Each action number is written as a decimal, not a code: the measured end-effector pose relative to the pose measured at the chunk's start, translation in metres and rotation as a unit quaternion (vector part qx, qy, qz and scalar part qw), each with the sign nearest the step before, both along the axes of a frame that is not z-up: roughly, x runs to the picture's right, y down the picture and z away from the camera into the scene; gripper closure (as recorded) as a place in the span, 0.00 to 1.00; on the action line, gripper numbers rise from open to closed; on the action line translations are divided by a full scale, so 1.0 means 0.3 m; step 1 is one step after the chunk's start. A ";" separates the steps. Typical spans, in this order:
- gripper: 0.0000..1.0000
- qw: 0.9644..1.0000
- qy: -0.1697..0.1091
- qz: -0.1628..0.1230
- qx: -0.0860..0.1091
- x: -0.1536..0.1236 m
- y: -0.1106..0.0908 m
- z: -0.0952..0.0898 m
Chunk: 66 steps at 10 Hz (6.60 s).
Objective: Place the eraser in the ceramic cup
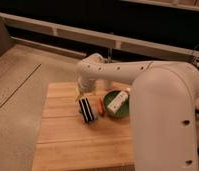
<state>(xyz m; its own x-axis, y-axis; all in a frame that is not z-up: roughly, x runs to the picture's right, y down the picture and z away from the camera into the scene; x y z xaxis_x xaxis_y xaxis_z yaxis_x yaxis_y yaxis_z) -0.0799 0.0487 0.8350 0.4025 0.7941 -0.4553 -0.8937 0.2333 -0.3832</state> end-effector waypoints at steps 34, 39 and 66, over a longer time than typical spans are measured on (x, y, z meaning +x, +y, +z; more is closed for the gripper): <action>0.35 0.962 -0.098 -0.210 -0.144 -0.133 0.180 0.150; 0.35 0.961 -0.095 -0.206 -0.158 -0.126 0.207 0.158; 1.00 0.985 0.017 -0.129 0.115 0.071 -0.557 -0.005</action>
<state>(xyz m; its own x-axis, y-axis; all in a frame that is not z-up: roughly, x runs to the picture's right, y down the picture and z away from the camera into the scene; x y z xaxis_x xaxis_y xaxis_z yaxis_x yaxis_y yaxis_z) -0.0585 -0.1184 0.8334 0.5924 0.7512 -0.2912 -0.8045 0.5317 -0.2649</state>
